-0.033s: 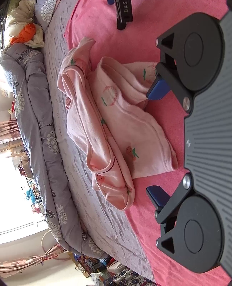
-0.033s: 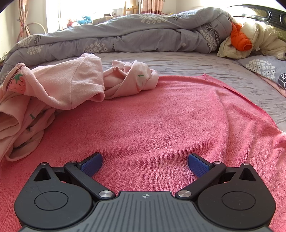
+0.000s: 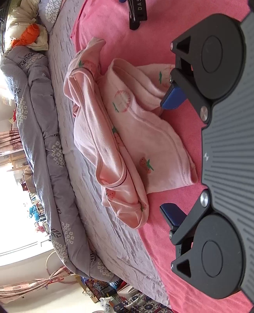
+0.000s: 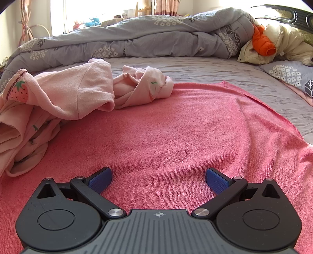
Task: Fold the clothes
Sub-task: 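Move the right gripper to the pink shirt's collar edge and close on it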
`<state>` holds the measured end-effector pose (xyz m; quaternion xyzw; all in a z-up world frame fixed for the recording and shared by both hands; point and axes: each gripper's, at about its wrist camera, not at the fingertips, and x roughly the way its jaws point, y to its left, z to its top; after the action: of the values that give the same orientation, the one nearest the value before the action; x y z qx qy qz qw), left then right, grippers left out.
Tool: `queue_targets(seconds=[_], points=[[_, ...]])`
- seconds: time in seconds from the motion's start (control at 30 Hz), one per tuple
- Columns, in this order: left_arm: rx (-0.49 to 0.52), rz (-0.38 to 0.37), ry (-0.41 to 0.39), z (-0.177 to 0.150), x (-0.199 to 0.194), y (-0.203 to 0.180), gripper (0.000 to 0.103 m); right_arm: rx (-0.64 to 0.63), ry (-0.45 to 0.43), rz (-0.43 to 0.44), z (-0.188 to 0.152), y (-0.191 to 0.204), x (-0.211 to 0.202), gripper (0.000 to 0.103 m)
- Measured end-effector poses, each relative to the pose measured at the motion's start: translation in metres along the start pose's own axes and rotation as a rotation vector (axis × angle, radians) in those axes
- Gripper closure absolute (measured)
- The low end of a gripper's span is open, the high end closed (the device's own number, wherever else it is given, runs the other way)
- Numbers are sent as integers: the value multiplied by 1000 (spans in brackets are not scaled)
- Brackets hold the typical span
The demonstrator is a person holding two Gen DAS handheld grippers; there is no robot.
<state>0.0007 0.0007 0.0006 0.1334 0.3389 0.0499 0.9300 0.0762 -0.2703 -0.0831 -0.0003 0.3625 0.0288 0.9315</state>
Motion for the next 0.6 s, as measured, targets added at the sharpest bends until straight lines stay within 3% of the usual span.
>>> queue_targets(seconds=[0.13, 0.3, 0.53, 0.6], points=[[-79, -29, -20, 3, -4, 16, 0, 10, -8, 6, -1, -2, -1, 0], [-217, -88, 86, -6, 21, 40, 0, 12, -26, 0, -3, -1, -6, 0], [-139, -6, 74, -12, 35, 31, 0, 23, -60, 0, -2, -4, -6, 3], [-144, -16, 59, -16, 34, 34, 0, 38, -153, 23, -4, -6, -25, 15]])
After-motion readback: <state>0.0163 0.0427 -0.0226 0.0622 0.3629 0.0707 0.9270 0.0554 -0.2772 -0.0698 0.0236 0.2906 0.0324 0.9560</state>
